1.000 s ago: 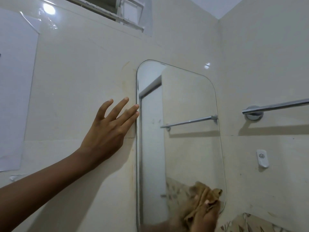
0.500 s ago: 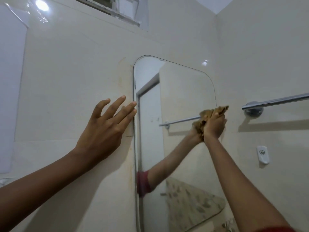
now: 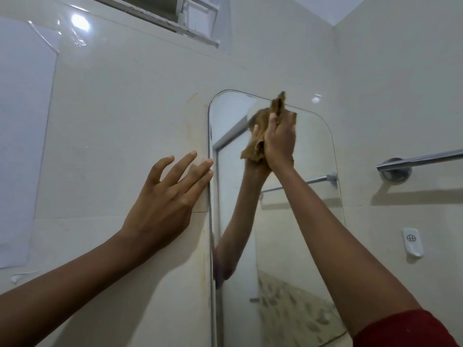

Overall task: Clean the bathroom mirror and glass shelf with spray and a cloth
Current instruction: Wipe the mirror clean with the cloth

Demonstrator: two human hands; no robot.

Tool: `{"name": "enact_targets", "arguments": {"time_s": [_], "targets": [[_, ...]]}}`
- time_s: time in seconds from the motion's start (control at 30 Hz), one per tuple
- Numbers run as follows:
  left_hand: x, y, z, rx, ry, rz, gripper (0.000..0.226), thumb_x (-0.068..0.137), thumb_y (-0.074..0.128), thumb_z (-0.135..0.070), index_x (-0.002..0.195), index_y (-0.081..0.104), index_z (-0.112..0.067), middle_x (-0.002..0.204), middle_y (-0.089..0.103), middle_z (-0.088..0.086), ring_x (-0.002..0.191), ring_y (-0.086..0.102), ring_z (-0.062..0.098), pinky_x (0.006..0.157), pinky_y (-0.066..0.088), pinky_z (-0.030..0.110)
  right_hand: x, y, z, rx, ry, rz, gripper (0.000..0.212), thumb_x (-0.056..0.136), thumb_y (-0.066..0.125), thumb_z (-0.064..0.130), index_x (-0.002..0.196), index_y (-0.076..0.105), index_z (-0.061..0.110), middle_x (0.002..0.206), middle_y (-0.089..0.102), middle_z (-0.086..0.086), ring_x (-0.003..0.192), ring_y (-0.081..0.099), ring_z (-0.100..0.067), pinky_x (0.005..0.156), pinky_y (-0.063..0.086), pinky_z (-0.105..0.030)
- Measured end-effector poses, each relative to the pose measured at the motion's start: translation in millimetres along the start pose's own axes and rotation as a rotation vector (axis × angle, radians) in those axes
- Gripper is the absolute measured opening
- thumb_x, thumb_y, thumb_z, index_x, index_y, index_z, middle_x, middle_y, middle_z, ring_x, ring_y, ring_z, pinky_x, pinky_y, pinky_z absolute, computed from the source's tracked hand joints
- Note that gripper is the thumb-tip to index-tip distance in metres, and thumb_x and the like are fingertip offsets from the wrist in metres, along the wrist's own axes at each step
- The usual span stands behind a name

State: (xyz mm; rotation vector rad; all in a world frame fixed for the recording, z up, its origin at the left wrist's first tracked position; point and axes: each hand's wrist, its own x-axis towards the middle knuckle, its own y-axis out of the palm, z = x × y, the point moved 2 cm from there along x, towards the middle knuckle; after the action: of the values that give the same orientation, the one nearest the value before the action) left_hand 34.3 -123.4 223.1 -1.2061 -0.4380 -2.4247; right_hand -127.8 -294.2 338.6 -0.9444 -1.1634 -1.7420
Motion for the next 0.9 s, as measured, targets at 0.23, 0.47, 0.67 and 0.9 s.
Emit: {"name": "enact_targets", "arguments": {"time_s": [0.23,0.47,0.67,0.9], "targets": [[0.2,-5.1,-0.9,-0.033,-0.061,0.005,0.046,0.087,0.028,-0.003,0.125,0.055,-0.008,0.135,0.054,0.012,0.130,0.044,0.033,0.105,0.025,0.046,-61.9,23.4,65.3,0.018,-0.313,0.269,0.047,0.094,0.037,0.015,0.142,0.036,0.015,0.149,0.039,-0.009,0.143,0.023,-0.025,0.118,0.018,-0.042],[3.3,-16.9,1.8,-0.227,-0.270,-0.152,0.035,0.077,0.038,-0.001,0.108,0.054,-0.005,0.116,0.060,0.016,0.108,0.047,0.031,0.091,0.032,0.040,-135.7,-2.8,42.8,-0.034,-0.487,0.408,0.052,0.090,0.034,0.010,0.142,0.035,0.008,0.152,0.031,-0.008,0.146,0.013,-0.022,0.120,0.015,-0.044],[0.6,-5.2,-0.8,-0.030,-0.067,-0.007,0.047,0.086,0.028,-0.005,0.123,0.054,-0.016,0.135,0.055,0.007,0.126,0.046,0.032,0.101,0.028,0.044,-153.1,-38.9,-17.8,-0.129,-0.562,0.373,0.051,0.088,0.041,0.005,0.140,0.038,0.005,0.150,0.035,-0.011,0.144,0.021,-0.028,0.117,0.023,-0.046],[-0.2,-0.5,-0.4,0.020,-0.018,0.025,0.044,0.090,0.027,-0.005,0.120,0.058,-0.016,0.135,0.055,0.005,0.128,0.047,0.033,0.101,0.028,0.045,-130.7,-87.1,-80.1,-0.117,-0.142,0.141,0.057,0.083,0.026,0.006,0.138,0.037,-0.004,0.149,0.031,-0.017,0.142,0.022,-0.026,0.117,0.024,-0.040]]}}
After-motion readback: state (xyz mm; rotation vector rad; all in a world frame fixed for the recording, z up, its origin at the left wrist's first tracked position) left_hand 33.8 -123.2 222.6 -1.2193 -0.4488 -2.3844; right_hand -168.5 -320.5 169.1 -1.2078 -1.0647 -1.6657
